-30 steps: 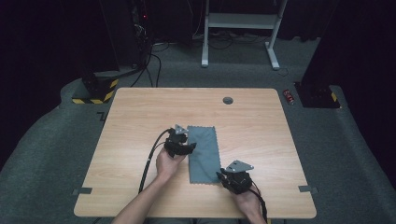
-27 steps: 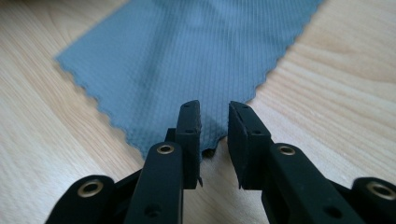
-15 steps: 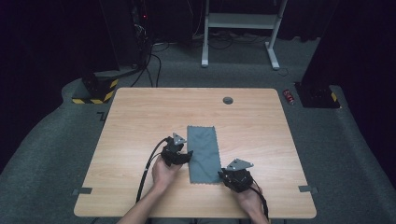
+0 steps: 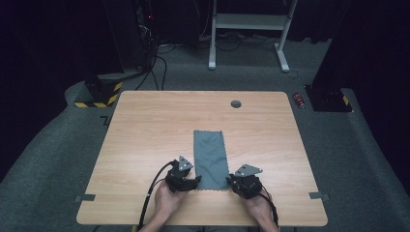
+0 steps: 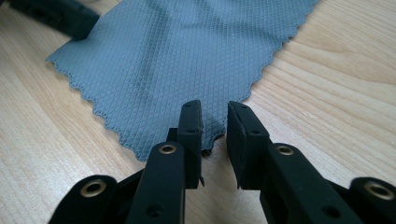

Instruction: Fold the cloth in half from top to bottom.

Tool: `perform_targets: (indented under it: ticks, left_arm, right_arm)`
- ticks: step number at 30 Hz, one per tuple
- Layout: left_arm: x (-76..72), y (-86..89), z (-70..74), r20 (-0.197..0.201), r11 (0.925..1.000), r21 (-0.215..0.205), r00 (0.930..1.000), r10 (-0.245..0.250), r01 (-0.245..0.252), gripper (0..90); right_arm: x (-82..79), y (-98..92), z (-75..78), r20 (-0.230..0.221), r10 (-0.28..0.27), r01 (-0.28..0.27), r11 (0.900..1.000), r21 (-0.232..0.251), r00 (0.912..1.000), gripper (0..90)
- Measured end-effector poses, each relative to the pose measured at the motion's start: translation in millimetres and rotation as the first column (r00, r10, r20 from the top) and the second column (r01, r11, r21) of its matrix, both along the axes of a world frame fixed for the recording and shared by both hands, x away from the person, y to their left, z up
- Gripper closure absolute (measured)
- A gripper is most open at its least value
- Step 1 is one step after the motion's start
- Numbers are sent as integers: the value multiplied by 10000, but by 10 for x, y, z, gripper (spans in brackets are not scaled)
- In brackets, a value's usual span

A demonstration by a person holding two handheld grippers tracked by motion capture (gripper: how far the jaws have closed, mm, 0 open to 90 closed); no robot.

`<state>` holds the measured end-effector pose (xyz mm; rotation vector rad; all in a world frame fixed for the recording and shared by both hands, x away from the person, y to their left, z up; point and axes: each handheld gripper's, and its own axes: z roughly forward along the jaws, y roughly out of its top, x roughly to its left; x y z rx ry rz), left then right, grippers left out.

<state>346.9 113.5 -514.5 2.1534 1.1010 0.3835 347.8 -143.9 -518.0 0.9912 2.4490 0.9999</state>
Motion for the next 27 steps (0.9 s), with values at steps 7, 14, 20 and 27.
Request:
perform_targets:
  ticks: [7, 14, 20, 27]
  left_arm:
    - [-129, 39, -34, 493, 9996, 229, 9987, 151, -162, 475]
    - [-187, 90, -20, 296, 9997, 149, 9994, 202, -206, 481]
    - [-139, 59, 9, 115, 9975, -678, 9998, 181, -173, 415]
    - [-206, -50, -30, 325, 9999, 105, 9995, -17, 13, 409]
  right_arm:
    - [-5, 5, 1, 68, -11, 11, 10000, -64, 10000, 746]
    - [-17, 4, 8, 63, -19, 20, 9999, -145, 10000, 740]
    - [-21, 6, 6, 89, -64, 65, 9999, -134, 9999, 738]
    - [-54, 15, 14, 130, -22, 26, 9995, -304, 9999, 738]
